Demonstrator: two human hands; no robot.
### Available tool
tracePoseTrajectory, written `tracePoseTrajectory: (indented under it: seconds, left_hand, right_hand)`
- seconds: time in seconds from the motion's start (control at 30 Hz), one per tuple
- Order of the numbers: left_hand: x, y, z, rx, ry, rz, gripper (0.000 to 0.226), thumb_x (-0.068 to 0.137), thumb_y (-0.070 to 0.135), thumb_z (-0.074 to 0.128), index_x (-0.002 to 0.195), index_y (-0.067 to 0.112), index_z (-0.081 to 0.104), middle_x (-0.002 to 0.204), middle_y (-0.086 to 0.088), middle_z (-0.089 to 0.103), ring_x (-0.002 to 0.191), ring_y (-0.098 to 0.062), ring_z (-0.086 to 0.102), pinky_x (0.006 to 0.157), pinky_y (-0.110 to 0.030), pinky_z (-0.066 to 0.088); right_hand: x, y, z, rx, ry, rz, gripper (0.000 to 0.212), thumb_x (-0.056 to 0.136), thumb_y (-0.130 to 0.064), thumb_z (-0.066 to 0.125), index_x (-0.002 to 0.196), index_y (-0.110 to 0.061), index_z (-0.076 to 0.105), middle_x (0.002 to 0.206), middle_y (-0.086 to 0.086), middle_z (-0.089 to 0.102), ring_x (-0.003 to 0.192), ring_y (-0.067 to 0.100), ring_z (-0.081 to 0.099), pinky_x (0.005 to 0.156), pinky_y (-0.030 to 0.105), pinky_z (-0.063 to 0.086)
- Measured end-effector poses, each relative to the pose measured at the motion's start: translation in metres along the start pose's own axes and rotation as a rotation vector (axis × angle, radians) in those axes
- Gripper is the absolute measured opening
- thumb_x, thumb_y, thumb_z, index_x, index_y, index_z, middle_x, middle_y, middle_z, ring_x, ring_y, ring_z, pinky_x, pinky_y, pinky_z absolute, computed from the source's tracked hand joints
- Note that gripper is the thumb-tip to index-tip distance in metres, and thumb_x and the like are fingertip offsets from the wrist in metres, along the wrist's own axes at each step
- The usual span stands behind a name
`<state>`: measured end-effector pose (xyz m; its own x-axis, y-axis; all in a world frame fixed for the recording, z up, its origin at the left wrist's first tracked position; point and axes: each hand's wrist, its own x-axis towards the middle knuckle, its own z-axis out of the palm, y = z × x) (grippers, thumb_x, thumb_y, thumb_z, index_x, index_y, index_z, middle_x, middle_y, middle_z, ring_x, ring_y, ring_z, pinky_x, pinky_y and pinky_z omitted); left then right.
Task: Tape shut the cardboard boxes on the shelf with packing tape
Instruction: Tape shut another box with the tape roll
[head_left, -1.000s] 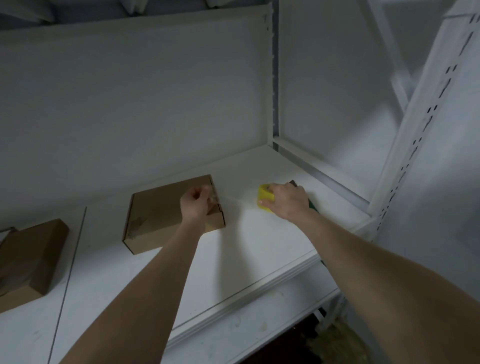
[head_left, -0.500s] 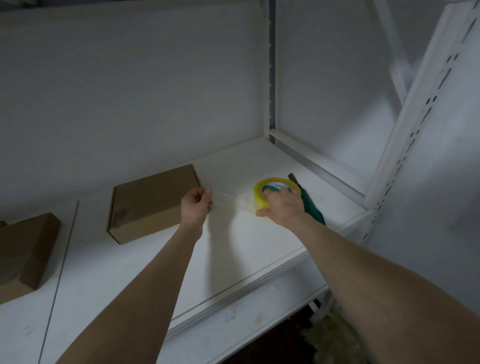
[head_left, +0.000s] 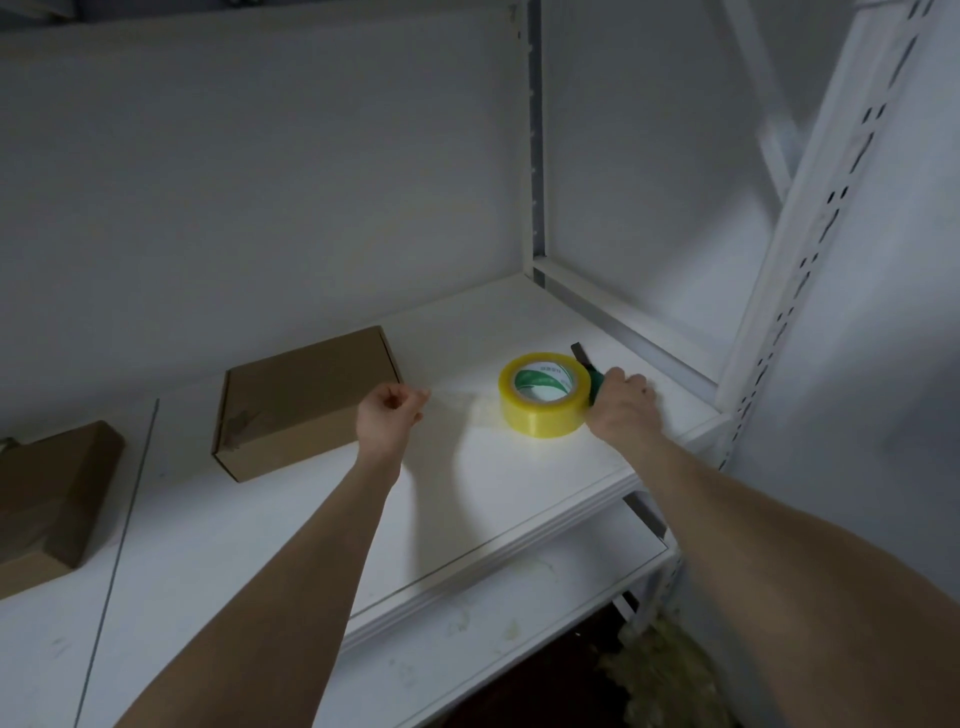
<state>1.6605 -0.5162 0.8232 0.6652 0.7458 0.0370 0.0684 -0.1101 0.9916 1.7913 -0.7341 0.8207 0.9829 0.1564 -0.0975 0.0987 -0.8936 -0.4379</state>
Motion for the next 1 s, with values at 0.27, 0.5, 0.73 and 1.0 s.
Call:
tracePoseTrajectory:
  seconds: [0.27, 0.5, 0.73, 1.0]
  left_hand:
    - [-0.004, -0.008, -0.01, 0.044, 0.017, -0.016, 0.021, 0.085, 0.01, 0.068, 0.071, 0.013, 0.052, 0.067, -0.002, 0.054, 0.057, -0.011, 0.053, 0.07, -0.032, 0.047]
    - [-0.013, -0.009, -0.013, 0.1, 0.025, -0.03, 0.019, 0.085, 0.013, 0.071, 0.074, 0.015, 0.055, 0.07, 0.0, 0.059, 0.063, -0.015, 0.061, 0.08, -0.037, 0.053]
    - [-0.023, -0.005, -0.016, 0.109, 0.013, -0.075, 0.017, 0.083, 0.017, 0.073, 0.098, 0.012, 0.066, 0.076, -0.002, 0.064, 0.065, -0.013, 0.064, 0.082, -0.034, 0.053]
    - [-0.03, -0.005, -0.018, 0.09, 0.013, -0.113, 0.013, 0.086, 0.018, 0.07, 0.075, 0.017, 0.064, 0.078, -0.001, 0.067, 0.063, -0.01, 0.063, 0.071, -0.028, 0.053]
  right_hand:
    - [0.003, -0.004, 0.001, 0.145, 0.024, 0.08, 0.038, 0.101, -0.018, 0.043, 0.134, 0.0, 0.04, 0.137, 0.022, 0.043, 0.122, 0.036, 0.049, 0.096, 0.042, 0.044]
    - [-0.009, -0.013, -0.01, 0.388, 0.172, -0.092, 0.037, 0.101, -0.039, 0.046, 0.108, -0.005, 0.059, 0.101, 0.015, 0.064, 0.09, 0.032, 0.06, 0.071, 0.035, 0.046]
    - [-0.042, -0.033, 0.008, 0.604, -0.087, -0.197, 0.031, 0.098, -0.017, 0.05, 0.128, -0.007, 0.049, 0.095, 0.014, 0.065, 0.052, 0.012, 0.064, 0.059, 0.032, 0.057]
    - [-0.069, -0.03, 0.012, 0.342, -0.106, -0.248, 0.025, 0.098, -0.025, 0.045, 0.118, -0.009, 0.049, 0.082, 0.013, 0.063, 0.065, 0.03, 0.069, 0.068, 0.049, 0.059]
